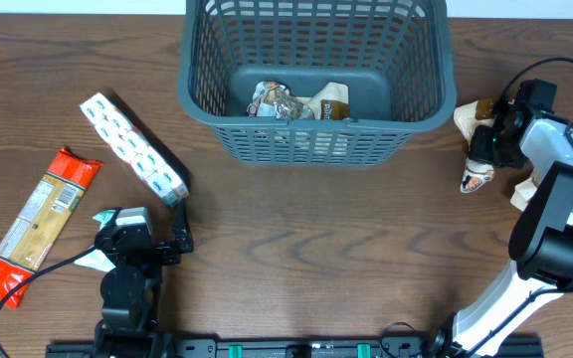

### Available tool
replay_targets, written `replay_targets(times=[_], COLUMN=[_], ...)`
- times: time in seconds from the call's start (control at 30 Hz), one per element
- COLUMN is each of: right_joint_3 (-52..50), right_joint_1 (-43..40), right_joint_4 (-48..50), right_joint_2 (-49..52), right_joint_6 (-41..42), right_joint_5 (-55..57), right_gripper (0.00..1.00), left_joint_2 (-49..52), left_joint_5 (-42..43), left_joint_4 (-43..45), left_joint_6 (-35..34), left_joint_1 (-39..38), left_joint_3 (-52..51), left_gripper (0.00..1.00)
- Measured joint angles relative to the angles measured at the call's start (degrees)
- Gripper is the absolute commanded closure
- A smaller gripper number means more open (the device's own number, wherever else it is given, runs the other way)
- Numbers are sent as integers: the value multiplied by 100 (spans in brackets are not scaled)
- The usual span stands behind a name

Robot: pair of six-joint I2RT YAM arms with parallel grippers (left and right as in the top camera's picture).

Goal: Pack container
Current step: 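Carry the second pouch with the right gripper into the basket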

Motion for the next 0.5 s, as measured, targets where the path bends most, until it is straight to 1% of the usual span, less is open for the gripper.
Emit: replay_targets(times=[0.2, 0.33, 0.5], right_joint_3=[372, 1165, 2503], right_joint_1=[2, 52, 461], right_joint_4=[-658, -1056, -1119], right_joint_2=[-125, -656, -1757], right_joint_6=[-46, -302, -813], right_joint_5=[-105, -251, -345], right_gripper=[99, 99, 99], left_joint_2=[0, 0, 0], left_joint_5=[0, 0, 0], left_joint_4=[0, 2, 0], left_joint_6=[0, 0, 0], left_joint_1=[0, 0, 0], left_joint_3=[0, 0, 0], left_gripper=[2, 2, 2])
